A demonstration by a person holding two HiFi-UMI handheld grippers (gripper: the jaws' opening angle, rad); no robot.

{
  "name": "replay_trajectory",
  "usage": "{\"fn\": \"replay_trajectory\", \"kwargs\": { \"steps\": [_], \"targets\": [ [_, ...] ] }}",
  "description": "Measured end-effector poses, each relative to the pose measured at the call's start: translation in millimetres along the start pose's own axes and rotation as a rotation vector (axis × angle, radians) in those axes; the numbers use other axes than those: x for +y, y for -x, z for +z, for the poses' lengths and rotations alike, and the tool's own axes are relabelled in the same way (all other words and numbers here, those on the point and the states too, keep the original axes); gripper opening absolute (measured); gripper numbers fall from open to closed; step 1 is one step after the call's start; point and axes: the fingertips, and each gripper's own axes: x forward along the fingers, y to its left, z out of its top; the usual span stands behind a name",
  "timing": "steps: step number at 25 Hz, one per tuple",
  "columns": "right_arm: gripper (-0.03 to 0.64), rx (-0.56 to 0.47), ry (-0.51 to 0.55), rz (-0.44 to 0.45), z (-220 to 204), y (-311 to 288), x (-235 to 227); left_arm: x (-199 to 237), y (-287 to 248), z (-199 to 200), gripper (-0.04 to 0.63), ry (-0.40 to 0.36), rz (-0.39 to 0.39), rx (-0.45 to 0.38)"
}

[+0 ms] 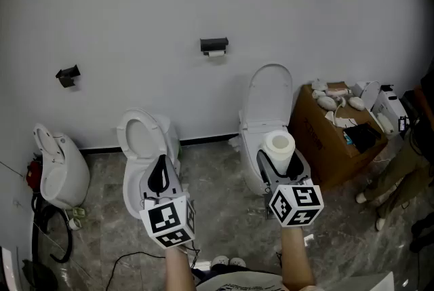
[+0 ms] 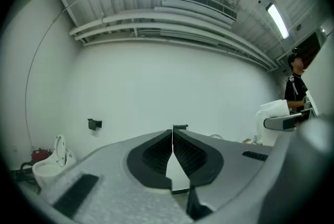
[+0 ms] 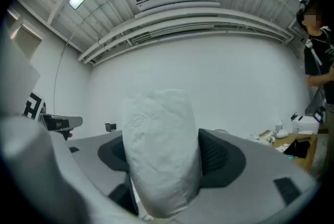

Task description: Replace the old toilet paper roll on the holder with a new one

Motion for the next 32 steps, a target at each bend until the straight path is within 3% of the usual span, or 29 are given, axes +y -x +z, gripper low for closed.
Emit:
{"fn": "replay_trajectory", "kwargs": {
  "steps": [18, 26, 27, 30, 32],
  "targets": [
    [0.331, 0.015, -0.003, -0.006, -7, -13, 8, 16, -10, -7, 0.011, 0.008, 0.004, 0.017],
    [0.333, 0.022, 0.013, -0.010, -13, -22, 10, 22, -19, -6, 0.013, 0.032, 0.023, -0.017],
    [0.333, 0.022, 0.012, -0.011, -14, -23, 10, 21, -21, -6, 0.027, 0.035, 0.012, -0.023],
    [0.333, 0.023, 0.008, -0.017, -16, -30, 10, 20, -29, -5, 0.166, 0.041, -0.023, -0.035],
    [0.333, 0.022, 0.006, -0.021, -17, -36, 11, 22, -35, -6, 0.205, 0.037, -0.031, -0.033]
  ]
}}
